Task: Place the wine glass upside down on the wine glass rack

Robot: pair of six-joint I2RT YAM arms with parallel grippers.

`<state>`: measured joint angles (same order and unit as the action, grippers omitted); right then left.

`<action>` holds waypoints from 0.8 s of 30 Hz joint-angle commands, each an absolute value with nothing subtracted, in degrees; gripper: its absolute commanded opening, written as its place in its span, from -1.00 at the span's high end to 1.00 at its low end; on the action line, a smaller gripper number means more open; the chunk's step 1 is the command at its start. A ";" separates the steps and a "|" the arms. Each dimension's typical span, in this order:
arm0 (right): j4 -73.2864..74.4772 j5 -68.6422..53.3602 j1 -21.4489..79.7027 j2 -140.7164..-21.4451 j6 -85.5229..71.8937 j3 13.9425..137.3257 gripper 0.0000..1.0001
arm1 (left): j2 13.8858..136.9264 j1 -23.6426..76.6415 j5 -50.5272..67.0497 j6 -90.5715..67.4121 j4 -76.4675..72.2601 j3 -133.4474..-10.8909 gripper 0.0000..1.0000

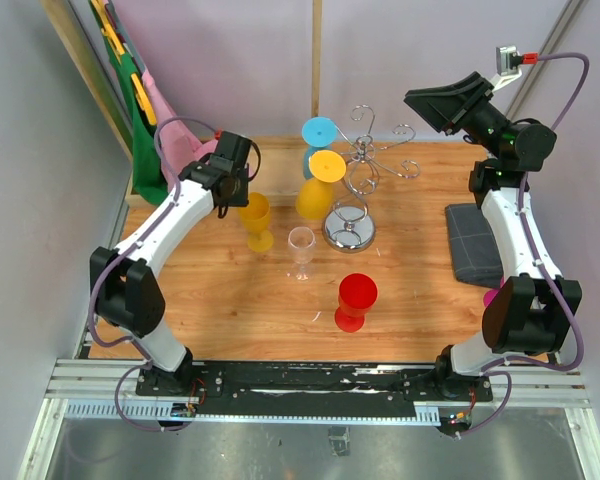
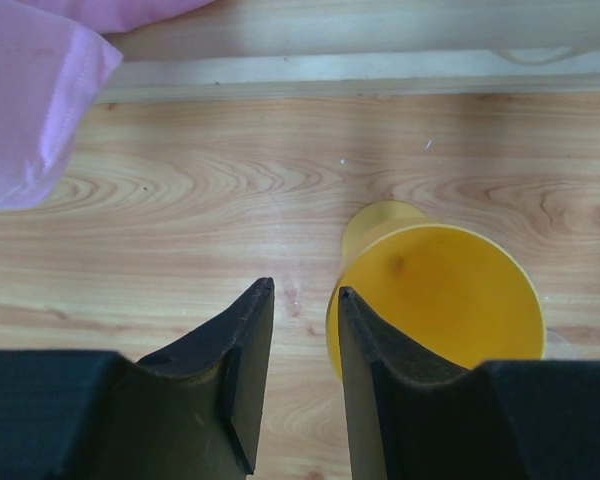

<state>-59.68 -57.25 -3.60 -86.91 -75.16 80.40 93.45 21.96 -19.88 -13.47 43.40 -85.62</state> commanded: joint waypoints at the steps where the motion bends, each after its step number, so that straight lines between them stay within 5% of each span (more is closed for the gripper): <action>1: -61.98 -57.48 -3.87 -85.87 -74.70 80.21 0.02 | 95.59 22.13 -20.14 -13.51 43.08 -87.27 0.28; 8: -62.03 -57.48 -3.87 -85.91 -74.71 80.04 0.02 | 97.04 22.12 -19.49 -13.76 42.30 -86.79 0.43; 17: -61.96 -57.36 -3.87 -86.18 -74.75 80.16 0.02 | 97.15 22.14 -20.28 -14.27 42.03 -86.65 0.98; 24: -62.08 -57.33 -3.89 -86.48 -74.88 80.33 0.02 | 94.36 22.12 -22.56 -14.76 42.01 -87.93 0.99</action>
